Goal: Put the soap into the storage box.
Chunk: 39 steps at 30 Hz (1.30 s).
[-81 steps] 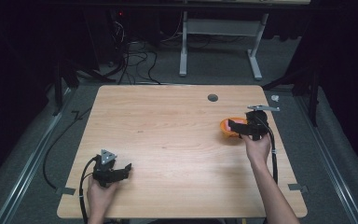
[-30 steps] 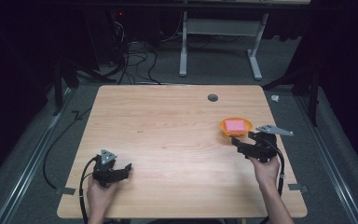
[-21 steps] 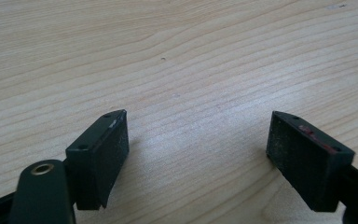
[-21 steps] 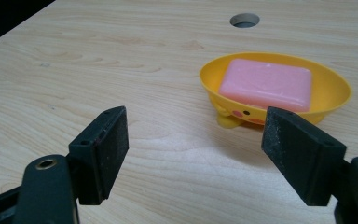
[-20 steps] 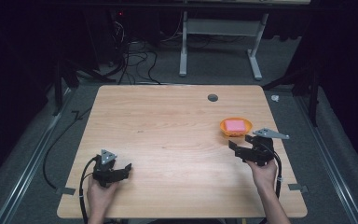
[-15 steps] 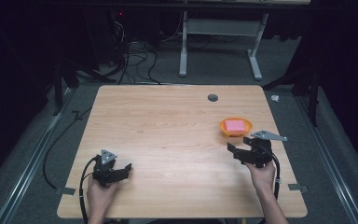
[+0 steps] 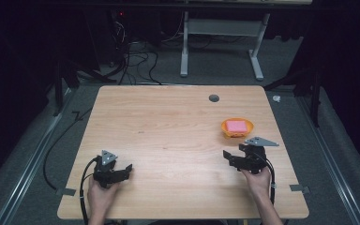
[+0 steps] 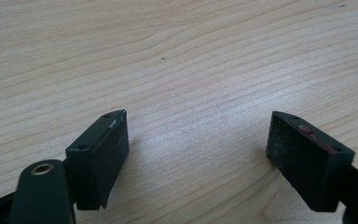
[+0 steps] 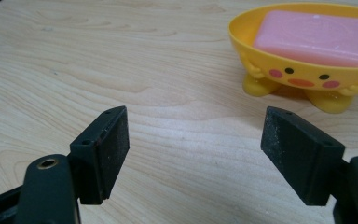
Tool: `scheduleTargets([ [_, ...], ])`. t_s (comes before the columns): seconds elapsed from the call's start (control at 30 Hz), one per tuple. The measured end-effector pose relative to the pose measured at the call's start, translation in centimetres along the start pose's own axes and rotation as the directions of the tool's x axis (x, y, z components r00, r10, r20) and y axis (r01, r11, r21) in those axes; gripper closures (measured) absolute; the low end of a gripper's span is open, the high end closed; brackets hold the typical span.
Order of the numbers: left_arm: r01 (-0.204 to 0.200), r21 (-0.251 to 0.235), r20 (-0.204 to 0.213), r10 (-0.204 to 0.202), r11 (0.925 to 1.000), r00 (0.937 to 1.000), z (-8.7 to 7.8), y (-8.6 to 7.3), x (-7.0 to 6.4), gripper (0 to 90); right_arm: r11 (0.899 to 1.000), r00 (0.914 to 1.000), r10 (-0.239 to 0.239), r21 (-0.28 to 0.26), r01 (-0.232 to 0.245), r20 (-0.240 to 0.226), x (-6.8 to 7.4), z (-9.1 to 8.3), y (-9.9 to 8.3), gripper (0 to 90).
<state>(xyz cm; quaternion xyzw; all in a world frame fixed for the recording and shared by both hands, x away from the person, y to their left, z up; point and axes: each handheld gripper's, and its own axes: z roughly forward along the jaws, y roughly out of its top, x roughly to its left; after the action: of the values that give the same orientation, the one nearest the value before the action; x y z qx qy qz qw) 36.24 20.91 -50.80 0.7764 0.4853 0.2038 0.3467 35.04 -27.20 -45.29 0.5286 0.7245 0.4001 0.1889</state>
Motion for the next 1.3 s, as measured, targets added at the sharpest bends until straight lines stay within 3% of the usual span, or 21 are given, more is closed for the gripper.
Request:
scheduleTargets([
  [0.57,0.0,0.0,0.0,0.0,1.0,1.0,0.0,0.0,0.0,21.2,0.995,0.9979,-0.061,0.075,0.059,0.024,1.0,2.3,-2.2,24.7],
  [0.97,0.0,0.0,0.0,0.0,1.0,1.0,0.0,0.0,0.0,21.2,0.989,0.992,-0.094,0.122,0.083,0.084,0.7,3.4,-3.4,24.4],
  [1.07,0.001,0.0,0.0,-0.001,1.0,1.0,0.0,0.0,0.0,21.2,0.987,0.9867,-0.12,0.118,0.107,0.11,0.7,3.6,-3.7,23.7],
  [1.3,0.001,0.0,0.0,-0.001,1.0,1.0,0.0,0.0,0.0,21.2,0.987,0.9868,-0.124,0.119,0.112,0.104,0.7,3.6,-3.7,23.2],
])
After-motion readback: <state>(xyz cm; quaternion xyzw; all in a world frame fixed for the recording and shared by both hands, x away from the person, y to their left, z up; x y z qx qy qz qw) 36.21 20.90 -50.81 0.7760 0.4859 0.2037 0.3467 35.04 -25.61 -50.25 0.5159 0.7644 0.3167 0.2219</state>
